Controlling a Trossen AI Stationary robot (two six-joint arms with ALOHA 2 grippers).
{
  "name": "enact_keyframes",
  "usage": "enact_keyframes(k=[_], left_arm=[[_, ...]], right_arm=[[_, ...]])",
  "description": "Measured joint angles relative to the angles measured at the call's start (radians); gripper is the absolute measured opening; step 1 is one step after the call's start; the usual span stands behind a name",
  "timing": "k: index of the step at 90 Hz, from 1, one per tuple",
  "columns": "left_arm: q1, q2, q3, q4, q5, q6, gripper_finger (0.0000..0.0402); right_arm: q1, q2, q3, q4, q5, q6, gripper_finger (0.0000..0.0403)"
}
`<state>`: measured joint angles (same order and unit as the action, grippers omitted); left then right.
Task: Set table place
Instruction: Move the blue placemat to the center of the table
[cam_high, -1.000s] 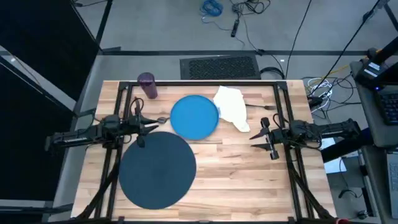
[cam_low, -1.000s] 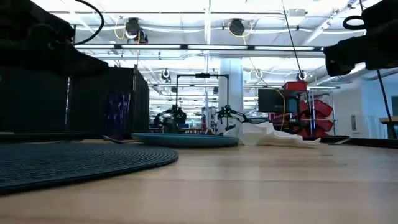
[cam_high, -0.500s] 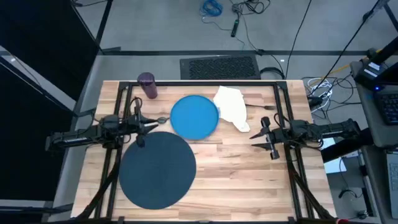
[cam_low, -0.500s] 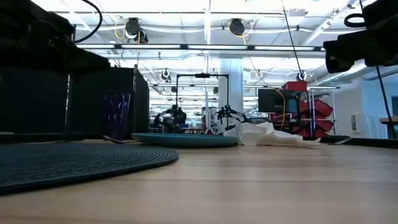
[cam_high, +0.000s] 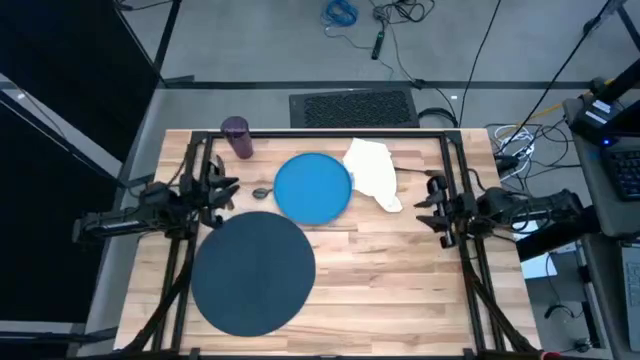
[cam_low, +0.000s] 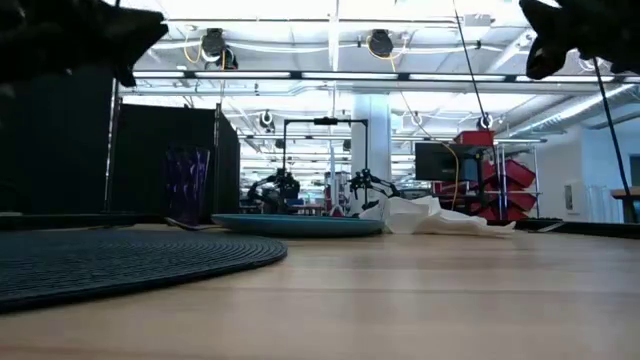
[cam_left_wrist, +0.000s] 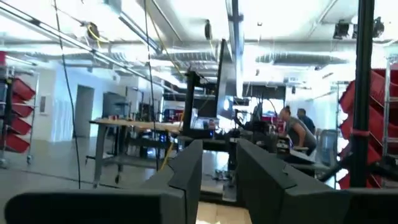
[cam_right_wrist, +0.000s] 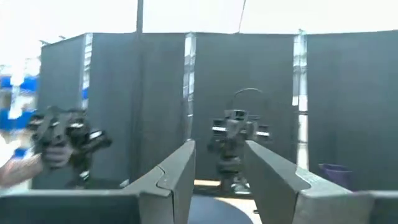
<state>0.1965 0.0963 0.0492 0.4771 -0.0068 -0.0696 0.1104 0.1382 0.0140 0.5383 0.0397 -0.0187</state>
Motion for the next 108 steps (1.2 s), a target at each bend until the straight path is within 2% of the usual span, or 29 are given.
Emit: enact_keyframes(k=[18,26,37,44,53,67,79,93,108], left_arm=[[0.001,0.079,0.117,0.0,-0.154,0.094,0.0083],[0.001,0.14,0.197,-0.005,-0.253,0.153,0.0083],[0.013,0.254,0.339,-0.099,-0.359,0.207,0.0083],[0.034,0.34,0.454,-0.217,-0.445,0.211,0.0083],[0.072,0.459,0.617,-0.451,-0.528,0.208,0.0083],[0.125,0.645,0.833,-0.761,-0.531,0.148,0.0083],[0.145,0.759,0.943,-0.907,-0.474,0.127,0.0083],[0.145,0.861,0.983,-0.989,-0.363,0.127,0.0083],[0.144,0.923,0.982,-1.167,-0.2,0.041,0.0083]], right_arm=[[0.0,0.042,0.034,0.156,0.074,-0.206,0.0123],[0.0,0.061,0.09,0.159,0.121,-0.16,0.0123],[-0.015,0.091,0.235,-0.016,0.246,-0.164,0.0123],[-0.041,0.136,0.348,-0.176,0.275,-0.185,0.0123],[-0.088,0.22,0.488,-0.303,0.279,-0.191,0.0123],[-0.156,0.393,0.664,-0.451,0.274,-0.192,0.0123],[-0.198,0.547,0.768,-0.535,0.272,-0.209,0.0123],[-0.214,0.701,0.827,-0.543,0.255,-0.255,0.0123],[-0.214,0.82,0.846,-0.598,0.124,-0.113,0.0123]])
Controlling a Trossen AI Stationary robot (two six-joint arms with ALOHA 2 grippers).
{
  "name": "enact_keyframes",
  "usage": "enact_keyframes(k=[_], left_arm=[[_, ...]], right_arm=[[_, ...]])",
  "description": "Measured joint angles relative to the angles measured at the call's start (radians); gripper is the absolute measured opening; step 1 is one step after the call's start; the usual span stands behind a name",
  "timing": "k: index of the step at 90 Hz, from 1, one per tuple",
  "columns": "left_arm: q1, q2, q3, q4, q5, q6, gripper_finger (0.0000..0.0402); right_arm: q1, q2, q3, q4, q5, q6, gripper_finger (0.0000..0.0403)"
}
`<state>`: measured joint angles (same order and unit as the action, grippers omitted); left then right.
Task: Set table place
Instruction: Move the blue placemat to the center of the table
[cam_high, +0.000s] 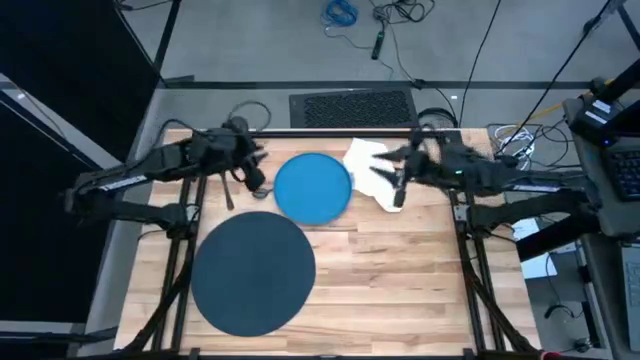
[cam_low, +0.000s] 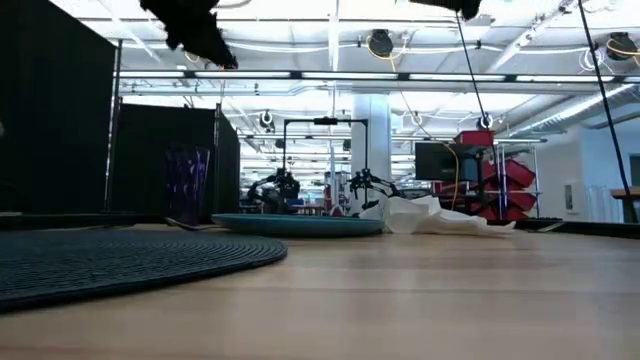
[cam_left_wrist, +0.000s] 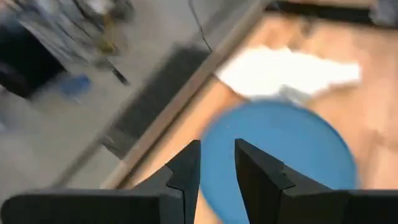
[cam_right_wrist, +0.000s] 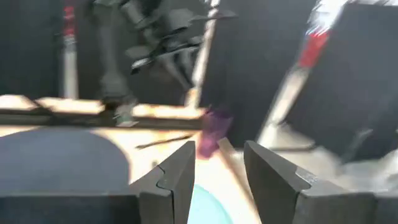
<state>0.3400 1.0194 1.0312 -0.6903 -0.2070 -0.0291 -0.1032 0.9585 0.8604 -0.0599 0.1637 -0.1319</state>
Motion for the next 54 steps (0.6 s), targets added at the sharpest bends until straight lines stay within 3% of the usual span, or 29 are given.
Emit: enact_keyframes(k=[16,46,54], left_arm=[[-0.05,0.023,-0.028,-0.135,0.184,-0.075,0.0083],[-0.228,0.028,-0.123,-0.375,0.166,-0.323,0.0083],[-0.263,0.028,-0.176,-0.371,0.146,-0.385,0.0083]], right_arm=[[0.014,0.111,0.0,-0.013,-0.095,0.17,0.0123],[0.134,0.27,0.0,0.01,-0.114,0.225,0.0123],[0.159,0.292,0.0,0.048,-0.114,0.22,0.0123]])
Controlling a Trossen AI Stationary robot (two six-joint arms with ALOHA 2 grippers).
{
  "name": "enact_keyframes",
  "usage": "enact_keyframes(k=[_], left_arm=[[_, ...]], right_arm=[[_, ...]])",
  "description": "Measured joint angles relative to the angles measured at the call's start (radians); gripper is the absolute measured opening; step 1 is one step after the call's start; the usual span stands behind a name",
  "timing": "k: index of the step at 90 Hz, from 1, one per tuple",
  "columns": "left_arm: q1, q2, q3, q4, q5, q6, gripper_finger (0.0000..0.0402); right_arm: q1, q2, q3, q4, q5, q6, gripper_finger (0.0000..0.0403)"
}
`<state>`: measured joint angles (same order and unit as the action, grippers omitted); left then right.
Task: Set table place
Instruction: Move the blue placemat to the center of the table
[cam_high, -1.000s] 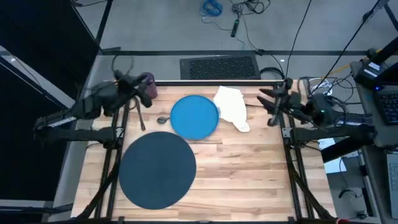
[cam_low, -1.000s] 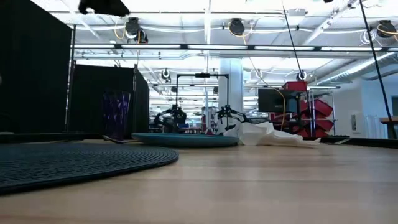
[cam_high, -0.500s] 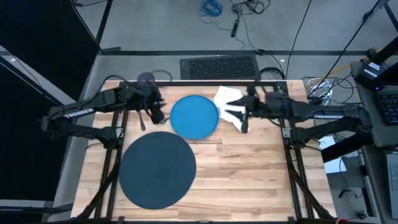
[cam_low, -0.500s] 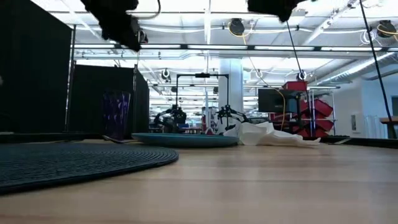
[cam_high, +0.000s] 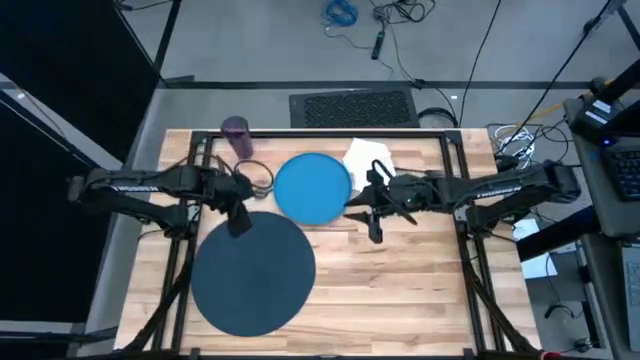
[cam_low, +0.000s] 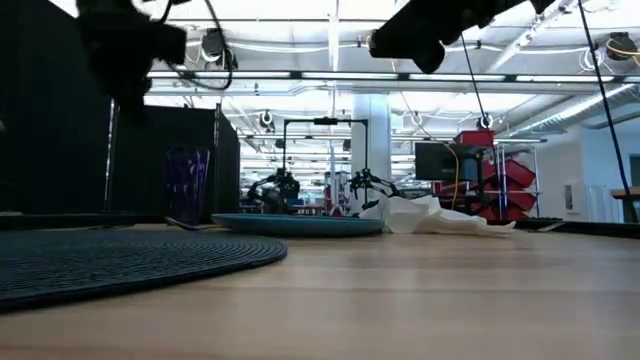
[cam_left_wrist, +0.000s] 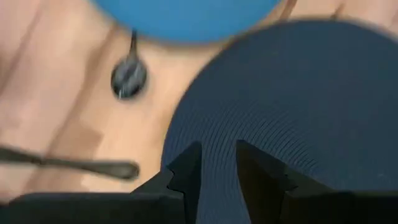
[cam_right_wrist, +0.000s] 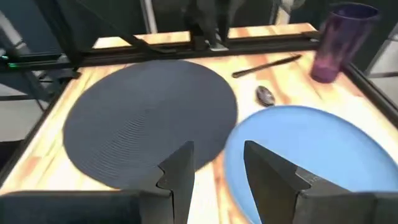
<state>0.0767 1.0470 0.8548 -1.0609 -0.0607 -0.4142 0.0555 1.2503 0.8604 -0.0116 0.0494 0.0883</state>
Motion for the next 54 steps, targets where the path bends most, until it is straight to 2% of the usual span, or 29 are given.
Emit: enact_keyframes(k=[16,28,42,54], left_arm=[[-0.021,0.0,-0.135,0.018,-0.045,-0.099,0.0083],[-0.02,0.0,-0.224,0.089,-0.046,-0.104,0.0084],[-0.023,0.001,-0.293,0.212,0.011,-0.101,0.0095],[-0.023,0.0,-0.306,0.219,0.023,-0.087,0.0116]], right_arm=[[0.033,0.035,0.0,0.052,0.001,-0.025,0.0123],[0.038,0.042,0.0,0.058,0.001,-0.046,0.0123],[0.036,0.031,0.0,0.062,0.002,-0.06,0.0123],[0.036,0.029,0.0,0.061,0.002,-0.071,0.0123]])
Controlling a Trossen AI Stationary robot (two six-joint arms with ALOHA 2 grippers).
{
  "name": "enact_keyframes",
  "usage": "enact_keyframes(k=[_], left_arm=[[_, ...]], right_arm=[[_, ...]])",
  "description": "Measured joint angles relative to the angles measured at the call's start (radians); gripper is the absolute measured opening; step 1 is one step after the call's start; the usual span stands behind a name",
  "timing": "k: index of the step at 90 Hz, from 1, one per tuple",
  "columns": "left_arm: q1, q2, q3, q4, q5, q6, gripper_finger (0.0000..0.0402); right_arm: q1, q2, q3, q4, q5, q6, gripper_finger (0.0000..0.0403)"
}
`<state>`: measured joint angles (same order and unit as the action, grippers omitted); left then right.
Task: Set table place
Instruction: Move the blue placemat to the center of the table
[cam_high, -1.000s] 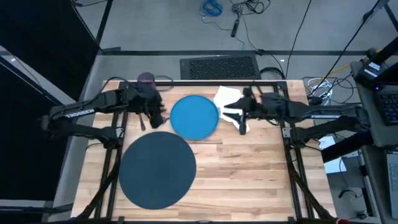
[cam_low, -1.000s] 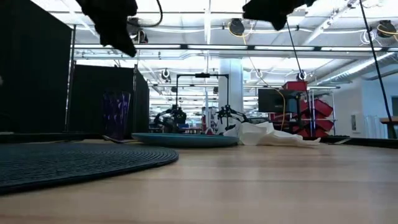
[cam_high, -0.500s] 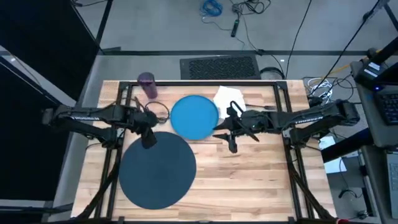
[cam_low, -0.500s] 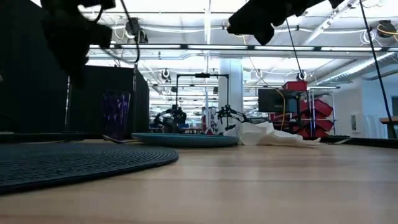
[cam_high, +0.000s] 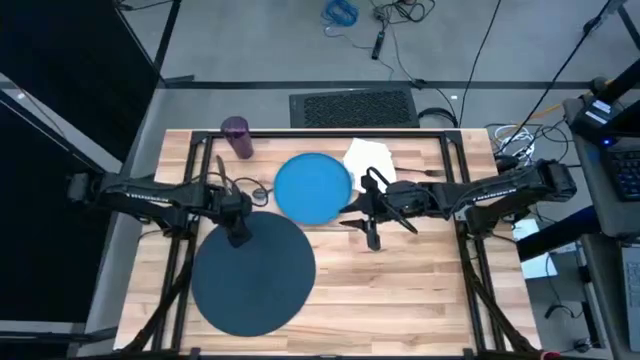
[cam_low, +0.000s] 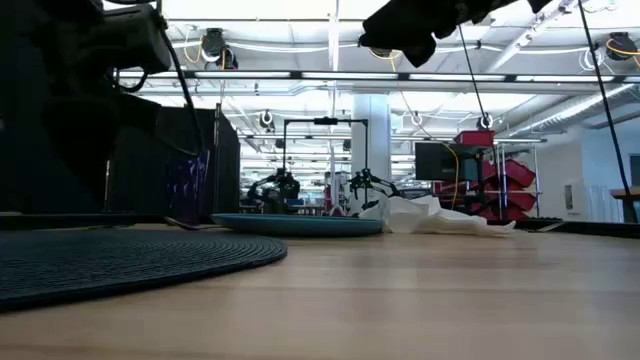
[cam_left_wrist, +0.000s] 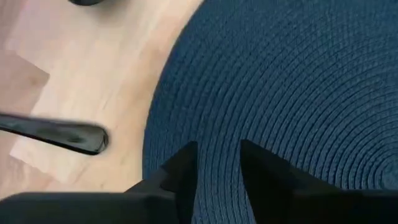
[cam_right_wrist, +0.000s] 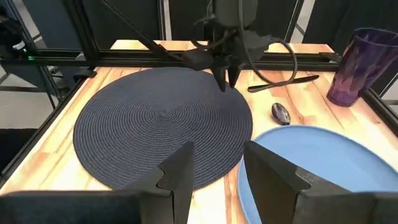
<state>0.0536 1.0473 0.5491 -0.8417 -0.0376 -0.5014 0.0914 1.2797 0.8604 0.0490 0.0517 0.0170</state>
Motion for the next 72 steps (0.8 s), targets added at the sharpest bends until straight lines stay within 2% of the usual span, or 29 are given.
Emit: enact_keyframes(k=[15,24,45,72], left_arm=[[0.0,0.0,0.0,-0.001,-0.067,0.008,0.0142],[0.0,0.013,0.0,0.006,-0.097,-0.066,0.0151],[0.0,0.112,0.0,0.026,-0.131,-0.146,0.0154],[-0.003,0.242,0.001,0.059,-0.182,-0.13,0.0154]], right_arm=[[-0.001,0.0,0.0,0.0,0.0,-0.006,0.0123],[-0.001,0.0,0.0,0.0,0.0,-0.006,0.0123],[0.0,0.0,0.0,-0.002,0.0,-0.006,0.0123],[0.0,0.0,0.0,-0.01,-0.001,-0.006,0.0123]])
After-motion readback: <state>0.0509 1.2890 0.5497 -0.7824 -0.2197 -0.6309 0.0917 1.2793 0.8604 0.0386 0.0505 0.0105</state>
